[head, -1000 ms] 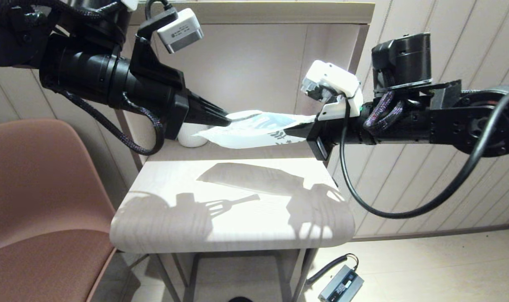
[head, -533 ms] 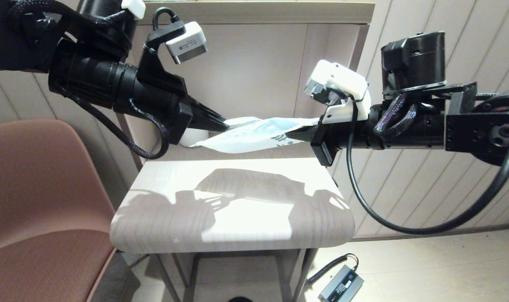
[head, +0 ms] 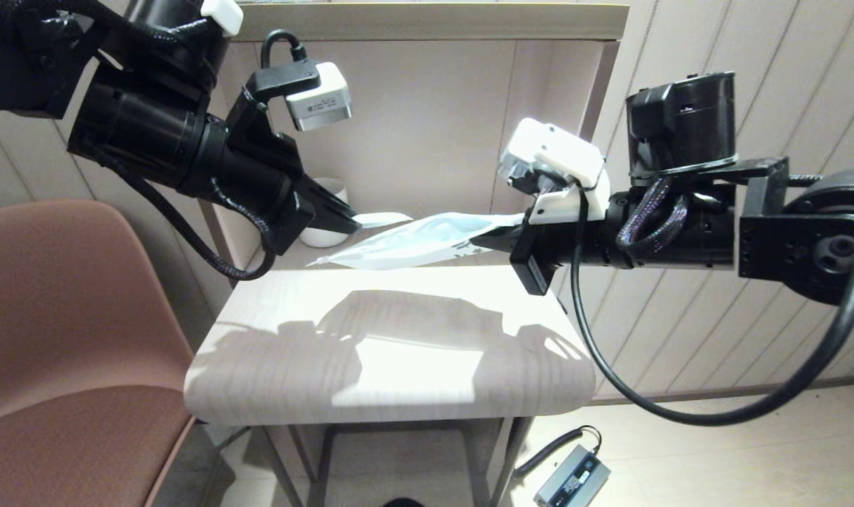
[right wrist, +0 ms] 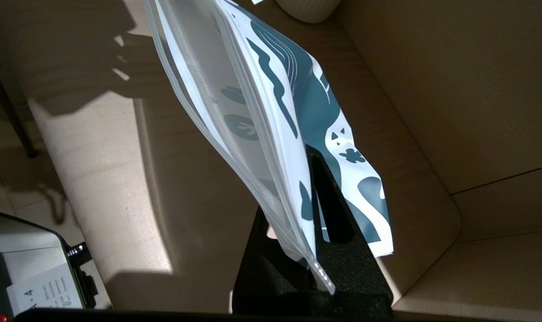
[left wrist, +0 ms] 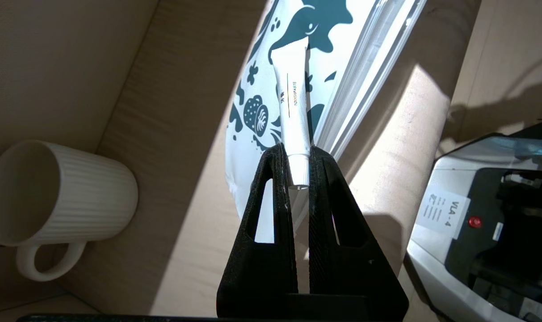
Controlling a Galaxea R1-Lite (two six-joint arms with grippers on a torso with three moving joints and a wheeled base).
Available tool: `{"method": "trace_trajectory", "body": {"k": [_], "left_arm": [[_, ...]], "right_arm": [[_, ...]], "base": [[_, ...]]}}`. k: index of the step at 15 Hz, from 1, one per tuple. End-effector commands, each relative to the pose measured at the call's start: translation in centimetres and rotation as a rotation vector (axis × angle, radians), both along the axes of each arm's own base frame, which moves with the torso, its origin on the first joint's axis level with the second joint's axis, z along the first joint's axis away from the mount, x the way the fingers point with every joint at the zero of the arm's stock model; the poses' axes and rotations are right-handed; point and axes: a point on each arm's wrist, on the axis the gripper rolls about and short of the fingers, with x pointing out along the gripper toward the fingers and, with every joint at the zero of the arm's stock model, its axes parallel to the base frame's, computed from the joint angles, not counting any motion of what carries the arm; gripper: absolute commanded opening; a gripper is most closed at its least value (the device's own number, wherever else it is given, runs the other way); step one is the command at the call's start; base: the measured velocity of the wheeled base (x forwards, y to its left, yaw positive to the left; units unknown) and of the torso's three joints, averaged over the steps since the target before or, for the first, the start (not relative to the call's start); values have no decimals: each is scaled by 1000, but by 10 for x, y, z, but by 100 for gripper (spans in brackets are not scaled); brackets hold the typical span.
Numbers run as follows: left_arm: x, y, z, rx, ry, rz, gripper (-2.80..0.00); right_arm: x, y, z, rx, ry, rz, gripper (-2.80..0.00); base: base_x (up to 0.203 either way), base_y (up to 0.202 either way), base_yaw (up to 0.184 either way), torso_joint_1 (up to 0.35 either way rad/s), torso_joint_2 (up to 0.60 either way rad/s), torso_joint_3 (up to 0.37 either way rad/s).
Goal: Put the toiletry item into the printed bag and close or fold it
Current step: Place the toothpaste in the storage bag
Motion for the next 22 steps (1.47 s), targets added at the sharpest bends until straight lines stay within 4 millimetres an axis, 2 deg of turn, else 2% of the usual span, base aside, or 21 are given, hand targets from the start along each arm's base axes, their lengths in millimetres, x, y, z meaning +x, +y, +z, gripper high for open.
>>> {"method": "trace_trajectory", "body": {"k": [1,4,7,9,13,16,22], "left_arm": [[-6,3,7,-14,-25,-3,-280],[-21,11,25,-45,-84,-1,-280],[-42,19,30,-21,-46,-13,-280],[-50,19,29,3,-12,-26,-280],[-59,7,18,76,49,-77,-280],[-52,-7,6,129,79,-80,-280],[-29,-21,-10,138,89,-76,-280]], "right_arm": [[1,2,-4,-4,3,5,-280],[4,0,-8,-9,14,-5,-280],[6,2,-10,-5,16,-6,-280],[8,3,-12,-10,19,-16,-280],[10,6,-17,-15,31,-15,-280],[9,8,-20,-19,41,-12,-280],[2,8,-25,-8,15,-10,-280]], "base": [[0,0,0,0,0,0],[0,0,0,0,0,0],[0,0,0,0,0,0],[0,0,0,0,0,0],[0,0,0,0,0,0],[0,0,0,0,0,0],[0,0,0,0,0,0]]}}
